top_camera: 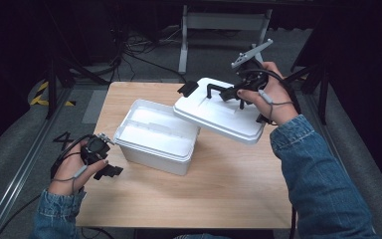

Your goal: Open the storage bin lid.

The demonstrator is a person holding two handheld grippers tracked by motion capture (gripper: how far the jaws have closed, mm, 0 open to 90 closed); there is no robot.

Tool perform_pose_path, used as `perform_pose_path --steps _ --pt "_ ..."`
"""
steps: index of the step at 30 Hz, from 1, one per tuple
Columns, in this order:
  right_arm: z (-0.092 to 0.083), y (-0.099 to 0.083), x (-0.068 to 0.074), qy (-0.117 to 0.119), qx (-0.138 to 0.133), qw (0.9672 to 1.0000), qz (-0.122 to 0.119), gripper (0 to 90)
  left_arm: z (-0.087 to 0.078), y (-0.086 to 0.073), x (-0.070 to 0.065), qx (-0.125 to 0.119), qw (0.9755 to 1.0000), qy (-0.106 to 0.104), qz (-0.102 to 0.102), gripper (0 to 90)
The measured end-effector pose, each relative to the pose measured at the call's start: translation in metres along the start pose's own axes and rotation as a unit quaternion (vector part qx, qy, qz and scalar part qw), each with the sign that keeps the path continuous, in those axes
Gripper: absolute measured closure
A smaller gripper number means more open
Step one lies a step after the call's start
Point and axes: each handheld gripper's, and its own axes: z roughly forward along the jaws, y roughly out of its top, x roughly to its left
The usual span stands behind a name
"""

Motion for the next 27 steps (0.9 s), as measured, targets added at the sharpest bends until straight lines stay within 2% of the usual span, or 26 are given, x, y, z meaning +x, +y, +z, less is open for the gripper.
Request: perform_pose_path --steps 12,14,19,23,24,27 --pt "-0.018 -0.034 -0.034 -0.034 0.003 0.9984 0.046 84.4 0.001 0.0 -0.001 0.004 1.0 0.001 -0.002 19.8" --pt "-0.019 -0.036 -0.037 -0.036 0.003 0.9983 0.046 84.4 0.001 0.0 0.0 0.004 1.0 0.001 -0.002 19.7" --pt "-0.021 -0.049 -0.051 -0.065 0.013 0.997 0.041 84.4 0.002 0.001 0.0 0.004 1.0 0.001 0.0 19.7" --pt "-0.019 -0.058 -0.061 -0.066 0.01 0.9965 0.05 84.4 0.002 0.0 0.001 0.005 1.0 0.002 0.0 19.7" --pt "-0.018 -0.061 -0.065 -0.065 0.013 0.9961 0.058 84.4 0.001 0.0 0.001 0.005 1.0 0.002 0.0 19.7" --pt "-0.012 -0.068 -0.072 -0.068 0.024 0.9955 0.061 84.4 0.001 0.0 0.002 0.005 1.0 0.002 0.001 19.7"
